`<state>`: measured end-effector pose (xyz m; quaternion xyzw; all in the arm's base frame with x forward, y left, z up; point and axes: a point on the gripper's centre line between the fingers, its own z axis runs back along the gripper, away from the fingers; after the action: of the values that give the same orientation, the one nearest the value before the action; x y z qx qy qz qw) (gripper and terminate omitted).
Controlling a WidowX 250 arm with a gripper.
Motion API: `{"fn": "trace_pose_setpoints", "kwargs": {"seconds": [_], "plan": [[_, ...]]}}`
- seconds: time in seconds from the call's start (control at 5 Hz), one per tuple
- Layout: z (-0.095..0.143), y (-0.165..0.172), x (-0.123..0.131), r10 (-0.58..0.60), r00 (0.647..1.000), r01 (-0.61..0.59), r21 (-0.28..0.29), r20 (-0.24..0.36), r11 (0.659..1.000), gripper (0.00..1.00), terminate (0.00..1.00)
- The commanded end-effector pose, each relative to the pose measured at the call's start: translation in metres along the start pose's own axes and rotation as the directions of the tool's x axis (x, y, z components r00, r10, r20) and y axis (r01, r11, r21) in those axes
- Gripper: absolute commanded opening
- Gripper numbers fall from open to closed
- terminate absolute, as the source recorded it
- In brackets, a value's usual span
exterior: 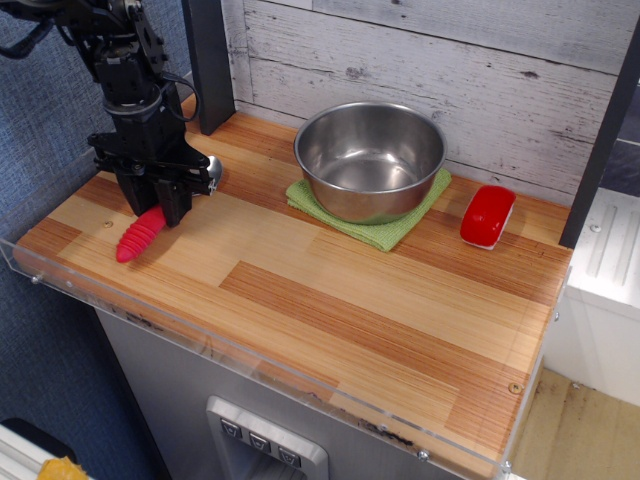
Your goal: Move the spoon to the far left in front
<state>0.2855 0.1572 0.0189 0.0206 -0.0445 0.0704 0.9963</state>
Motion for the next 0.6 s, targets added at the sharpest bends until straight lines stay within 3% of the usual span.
{"fn": "trace_pose_setpoints", "kwargs": {"seconds": [0.0, 0.2, 0.4], "plan": [[0.0130, -0.0011, 0.0046, -0.069, 0.997, 0.069, 0.002, 0.045, 0.998, 0.00, 0.00], [0.0072, -0.0015, 0.0067, -0.082, 0.996, 0.082, -0.007, 0.029, 0.997, 0.00, 0.00], [0.0052, -0.0021, 0.0071, -0.083, 0.996, 0.083, -0.022, 0.019, 0.996, 1.00, 0.00]]}}
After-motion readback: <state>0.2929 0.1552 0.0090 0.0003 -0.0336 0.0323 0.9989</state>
